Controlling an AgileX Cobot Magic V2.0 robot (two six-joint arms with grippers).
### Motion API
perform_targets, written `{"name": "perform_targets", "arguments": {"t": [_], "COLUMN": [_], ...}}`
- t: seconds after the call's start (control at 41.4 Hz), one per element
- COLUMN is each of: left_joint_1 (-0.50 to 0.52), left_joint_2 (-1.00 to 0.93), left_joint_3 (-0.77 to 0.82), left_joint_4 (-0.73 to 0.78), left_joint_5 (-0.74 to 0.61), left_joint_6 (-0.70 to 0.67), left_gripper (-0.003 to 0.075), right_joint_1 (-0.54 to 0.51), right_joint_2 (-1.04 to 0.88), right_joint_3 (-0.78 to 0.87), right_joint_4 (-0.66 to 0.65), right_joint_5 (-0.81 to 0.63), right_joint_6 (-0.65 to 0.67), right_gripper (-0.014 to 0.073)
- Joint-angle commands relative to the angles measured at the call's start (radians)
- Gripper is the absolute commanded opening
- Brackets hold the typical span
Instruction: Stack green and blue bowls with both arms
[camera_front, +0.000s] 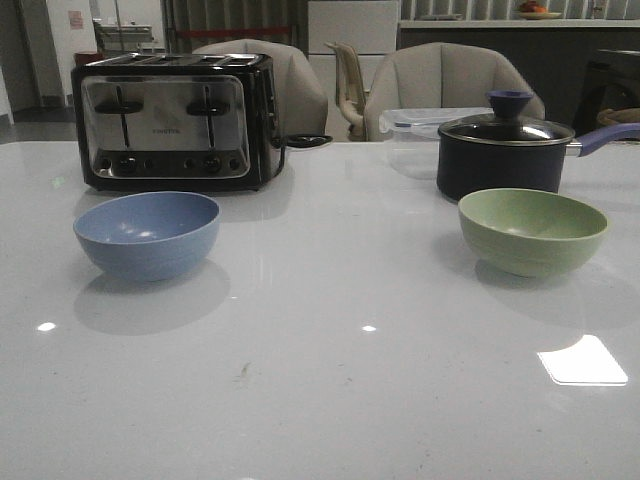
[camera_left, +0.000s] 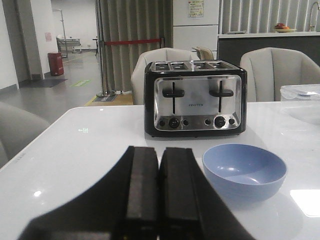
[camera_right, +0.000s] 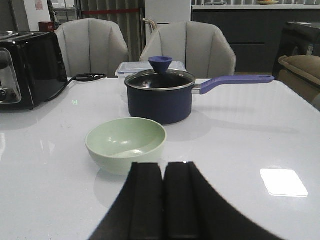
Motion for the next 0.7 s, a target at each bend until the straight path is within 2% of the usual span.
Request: {"name": "perform_targets", "arguments": {"t": [0.0,0.145,0.266,0.507,0.677], "left_joint_1": [-0.005,-0.005,-0.005,-0.005,-0.005], "left_joint_2": [-0.017,-0.017,-0.01,0.131,0.283], "left_joint_3": [0.006,-0.038,-0.163,-0.5,-0.683], "left_joint_4": [-0.003,-0.003,-0.003,-0.003,-0.003], "left_joint_5": [-0.089,-0.102,-0.069,0.13,0.294], "left_joint_6": [-0.007,-0.007,-0.007,-0.007,-0.007], "left_gripper": [0.0098,0.0098,0.0098,0.0098,0.0098], "right_joint_1": [0.002,0.002,0.002,0.002,0.002], "right_joint_2": [-0.019,-0.019,-0.001,0.179,0.347], "right_joint_3": [-0.012,-0.095,-0.237,-0.538,-0.706], "right_joint_4": [-0.016,-0.015,-0.017,-0.017,-0.017], "right_joint_5": [-0.12,-0.075,-0.009,0.169,0.344], "right_joint_6": [-0.005,-0.005,-0.005,-0.005,-0.005], "right_gripper": [0.0039,0.0039,0.0039,0.0039,0.0039]}}
